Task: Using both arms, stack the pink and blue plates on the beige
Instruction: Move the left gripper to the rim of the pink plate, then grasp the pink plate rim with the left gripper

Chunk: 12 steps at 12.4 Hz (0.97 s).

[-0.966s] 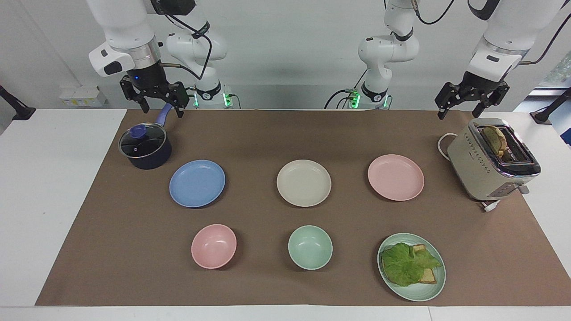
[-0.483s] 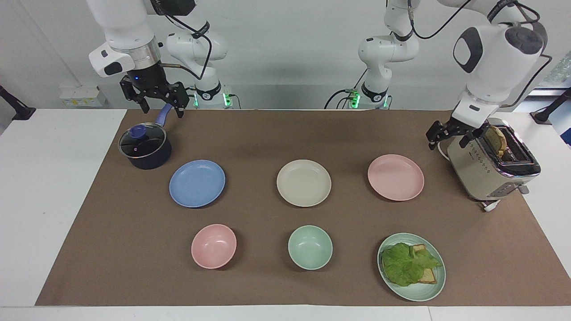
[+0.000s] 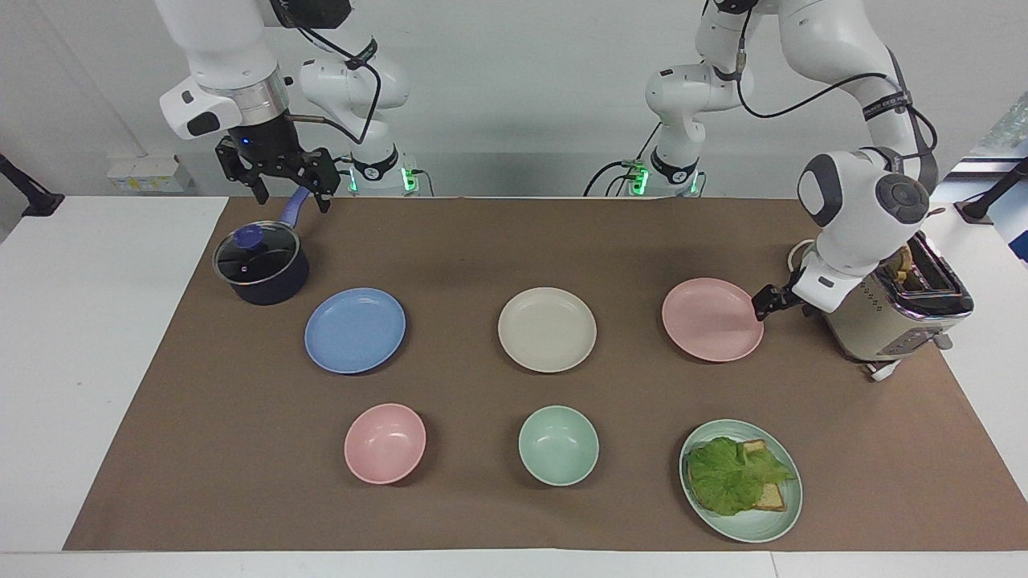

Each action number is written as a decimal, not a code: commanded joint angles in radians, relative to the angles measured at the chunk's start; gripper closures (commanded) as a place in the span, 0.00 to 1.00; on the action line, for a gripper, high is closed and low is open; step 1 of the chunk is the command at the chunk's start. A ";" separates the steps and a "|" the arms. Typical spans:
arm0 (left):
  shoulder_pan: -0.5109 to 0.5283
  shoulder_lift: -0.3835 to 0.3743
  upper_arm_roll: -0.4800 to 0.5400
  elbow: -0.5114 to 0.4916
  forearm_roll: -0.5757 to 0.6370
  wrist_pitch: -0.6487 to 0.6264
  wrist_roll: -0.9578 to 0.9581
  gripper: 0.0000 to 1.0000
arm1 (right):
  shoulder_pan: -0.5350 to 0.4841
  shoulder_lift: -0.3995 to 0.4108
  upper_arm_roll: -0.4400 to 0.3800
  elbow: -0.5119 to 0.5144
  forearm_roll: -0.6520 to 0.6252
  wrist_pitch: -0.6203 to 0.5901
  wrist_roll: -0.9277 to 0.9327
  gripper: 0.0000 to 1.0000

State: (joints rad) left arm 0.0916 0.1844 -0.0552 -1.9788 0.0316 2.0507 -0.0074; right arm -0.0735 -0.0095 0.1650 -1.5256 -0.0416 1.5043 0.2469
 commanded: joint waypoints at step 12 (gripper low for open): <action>-0.004 -0.063 -0.008 -0.147 -0.012 -0.015 -0.043 0.64 | -0.029 -0.018 -0.001 -0.024 0.037 0.005 -0.031 0.00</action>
State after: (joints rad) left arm 0.0949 0.1568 -0.0695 -2.0903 0.0315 2.0384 -0.0404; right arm -0.0863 -0.0095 0.1639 -1.5276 -0.0288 1.5043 0.2448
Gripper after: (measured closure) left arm 0.648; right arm 0.000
